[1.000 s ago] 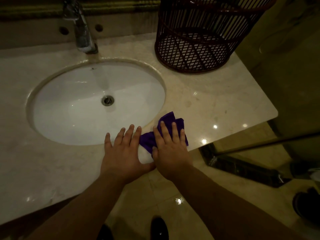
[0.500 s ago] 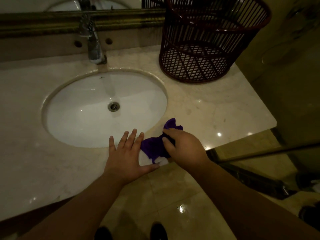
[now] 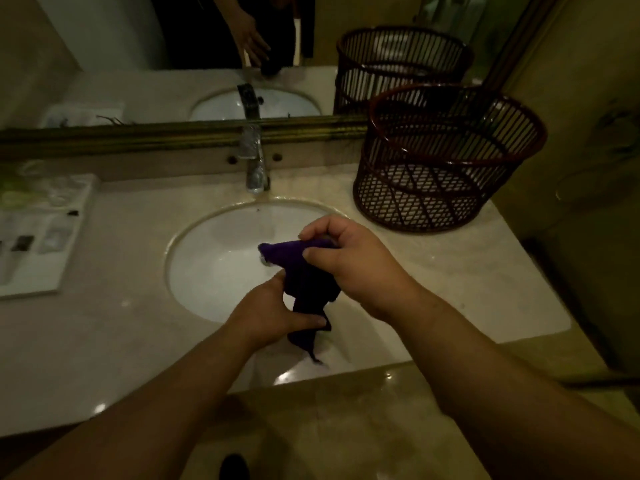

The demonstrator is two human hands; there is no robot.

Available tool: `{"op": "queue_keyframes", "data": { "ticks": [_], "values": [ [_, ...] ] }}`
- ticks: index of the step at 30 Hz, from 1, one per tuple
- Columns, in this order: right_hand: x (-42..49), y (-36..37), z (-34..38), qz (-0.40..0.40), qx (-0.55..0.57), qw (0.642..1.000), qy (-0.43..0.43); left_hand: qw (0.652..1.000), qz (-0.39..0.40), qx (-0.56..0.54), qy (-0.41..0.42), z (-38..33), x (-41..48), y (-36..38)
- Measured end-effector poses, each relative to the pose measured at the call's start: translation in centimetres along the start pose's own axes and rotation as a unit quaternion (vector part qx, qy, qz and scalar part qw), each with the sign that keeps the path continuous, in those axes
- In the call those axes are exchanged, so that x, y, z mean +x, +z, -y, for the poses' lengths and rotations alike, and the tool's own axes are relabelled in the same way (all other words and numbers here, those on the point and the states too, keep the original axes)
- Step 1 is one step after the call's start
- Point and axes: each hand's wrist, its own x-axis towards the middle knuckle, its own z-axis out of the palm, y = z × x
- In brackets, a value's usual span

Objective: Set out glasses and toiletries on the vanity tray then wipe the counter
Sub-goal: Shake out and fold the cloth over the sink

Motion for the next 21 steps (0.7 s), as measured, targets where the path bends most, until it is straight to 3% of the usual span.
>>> {"op": "queue_keyframes", "data": {
  "ticks": [3, 10, 15, 18, 21],
  "values": [
    [1.6, -0.3, 1.9, -0.005, -0.009, 1.000, 0.006, 0.997, 0.038, -0.060, -0.008, 0.6, 1.0, -3.4],
    [4.6, -0.8, 0.4, -0.063, -0.010, 0.992, 0.113, 0.997, 0.062, 0.039, 0.020, 1.8, 4.3, -9.5],
    [5.7, 0.7, -1.3, -0.049, 0.035, 0.976, 0.208, 0.995, 0.095, 0.013, 0.011, 1.5, 5.1, -12.5],
    [6.7, 1.6, -1.9, -0.012, -0.125, 0.965, 0.230, 0.994, 0.109, 0.010, 0.022, 1.3, 6.0, -14.5],
    [7.7, 3.3, -2.1, 0.049, -0.389, 0.891, 0.231, 0.987, 0.122, 0.073, 0.080, 0.8, 6.7, -15.6]
  ]
}}
